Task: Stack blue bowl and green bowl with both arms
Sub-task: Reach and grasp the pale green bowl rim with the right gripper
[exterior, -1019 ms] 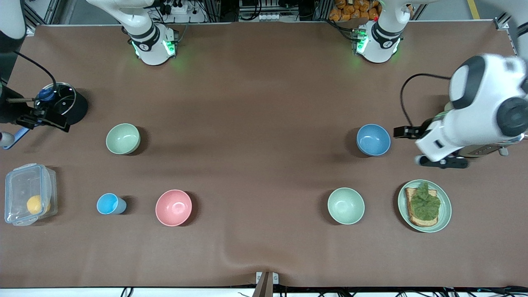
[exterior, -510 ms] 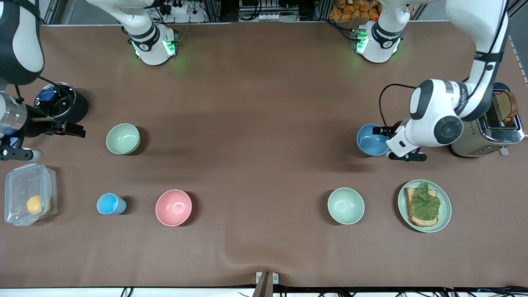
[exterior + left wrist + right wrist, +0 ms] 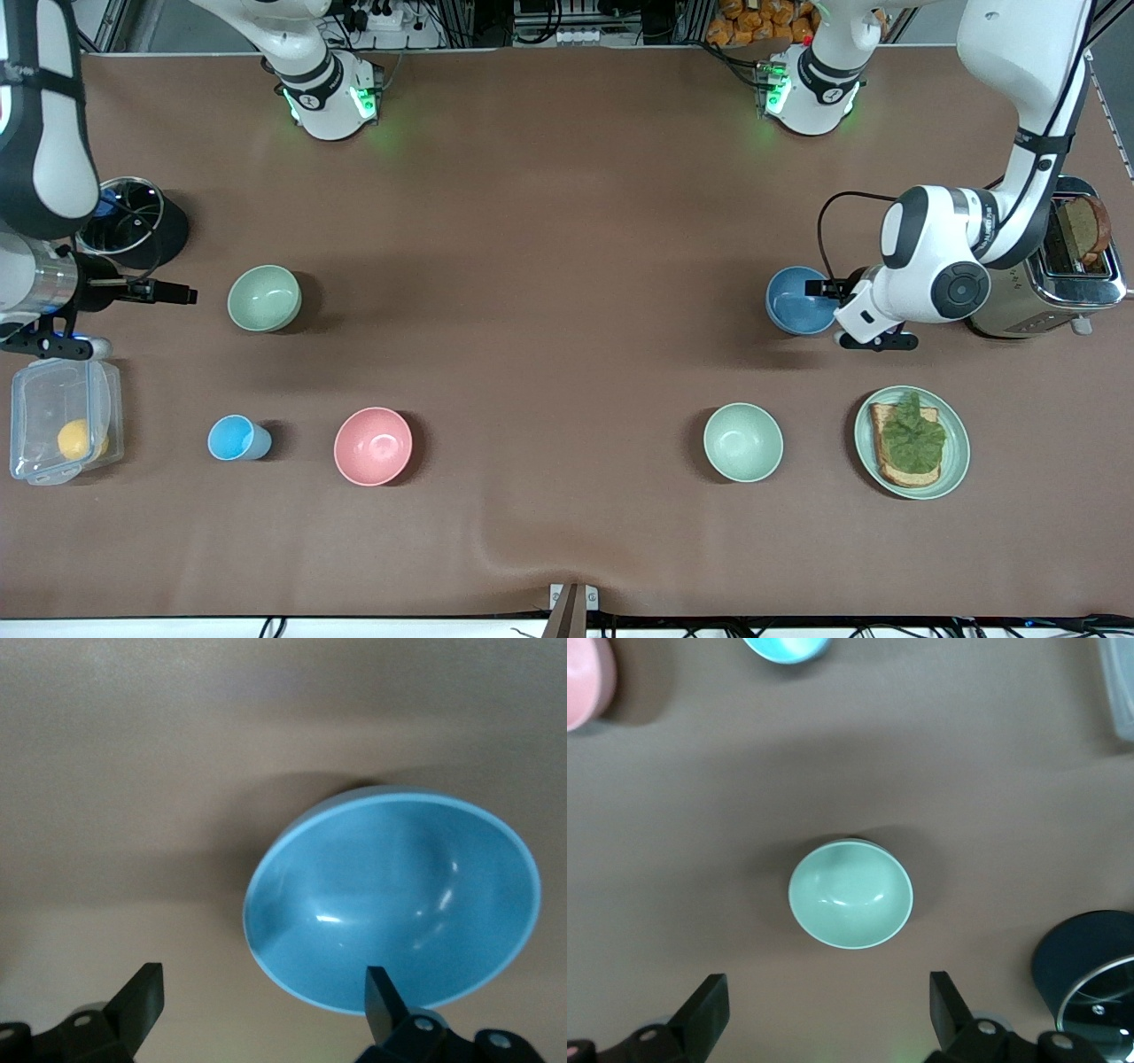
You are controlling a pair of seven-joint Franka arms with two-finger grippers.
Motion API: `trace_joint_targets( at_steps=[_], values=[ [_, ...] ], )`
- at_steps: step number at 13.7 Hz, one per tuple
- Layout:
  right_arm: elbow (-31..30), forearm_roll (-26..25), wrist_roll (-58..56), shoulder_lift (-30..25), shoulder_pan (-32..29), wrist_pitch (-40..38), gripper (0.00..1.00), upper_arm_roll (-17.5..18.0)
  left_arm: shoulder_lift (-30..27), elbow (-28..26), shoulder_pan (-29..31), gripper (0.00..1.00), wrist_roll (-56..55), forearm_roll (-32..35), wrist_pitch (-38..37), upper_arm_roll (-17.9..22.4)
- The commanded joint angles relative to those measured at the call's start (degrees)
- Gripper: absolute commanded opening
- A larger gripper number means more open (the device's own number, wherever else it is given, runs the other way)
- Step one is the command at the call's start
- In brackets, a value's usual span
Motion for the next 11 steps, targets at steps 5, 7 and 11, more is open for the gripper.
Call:
trace_joint_targets(
  at_steps=[5, 7, 11],
  values=[
    [-19.0, 1.6, -14.3, -3.5, -5.6, 19.1, 0.97, 0.6, 4.9, 2.0, 1.4, 1.00, -0.7, 1.4, 1.3, -0.4],
    [-22.3, 1.6, -14.3, -3.5, -5.5, 23.2, 0.88, 0.6, 5.9, 2.5, 1.3, 1.00, -0.7, 1.4, 1.4, -0.4],
    [-30.5, 3.0, -14.3, -3.1, -5.6, 35.6, 0.79, 0.7, 7.5, 4.2, 1.0, 0.62, -0.7, 1.4, 1.7, -0.5]
  ],
)
